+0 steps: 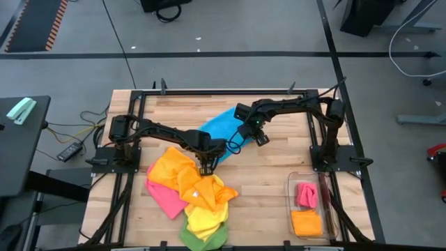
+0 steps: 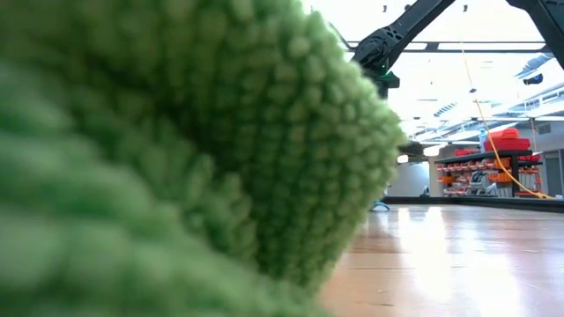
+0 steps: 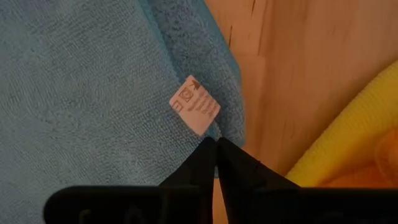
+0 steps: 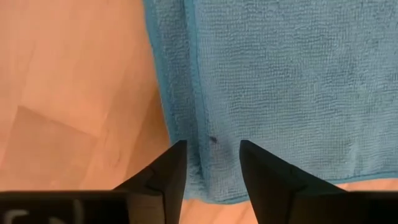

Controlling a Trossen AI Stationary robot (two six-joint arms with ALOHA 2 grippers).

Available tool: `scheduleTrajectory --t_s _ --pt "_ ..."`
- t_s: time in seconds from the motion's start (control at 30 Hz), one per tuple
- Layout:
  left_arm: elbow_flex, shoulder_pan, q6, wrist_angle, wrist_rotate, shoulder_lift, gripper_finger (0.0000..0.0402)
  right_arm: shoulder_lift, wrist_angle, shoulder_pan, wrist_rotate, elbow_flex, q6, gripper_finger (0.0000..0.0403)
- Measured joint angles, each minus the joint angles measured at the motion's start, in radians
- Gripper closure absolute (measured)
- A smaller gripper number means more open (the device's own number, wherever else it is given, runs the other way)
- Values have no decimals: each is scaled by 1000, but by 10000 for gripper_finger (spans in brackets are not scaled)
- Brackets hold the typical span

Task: Fold microfiber towels
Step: Fold the blue towel

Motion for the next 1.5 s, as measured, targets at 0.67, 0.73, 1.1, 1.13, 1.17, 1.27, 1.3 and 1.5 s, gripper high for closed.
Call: scheduleTrajectory --t_s 0.67,0.73,1.1,1.13,1.17,1.27,1.3,1.5 --pt "0 -45 -21 55 0 0 342 0 43 1 78 -53 -23 342" --pt "0 -47 -21 57 1 0 339 -2 50 5 83 -65 -18 358" --pt "0 -31 -21 71 0 0 296 1 -32 19 190 -13 30 366" --pt "0 -31 -21 70 -1 0 294 1 -46 19 190 -8 34 366" --pt "0 -31 -21 68 0 0 293 1 -59 19 190 -3 38 366" --pt "0 -31 -21 68 0 0 290 1 -85 19 190 6 47 366" --pt "0 -31 -20 67 0 0 290 1 -92 19 190 8 47 366" --pt "0 -31 -21 67 0 0 291 1 -107 19 141 9 63 365"
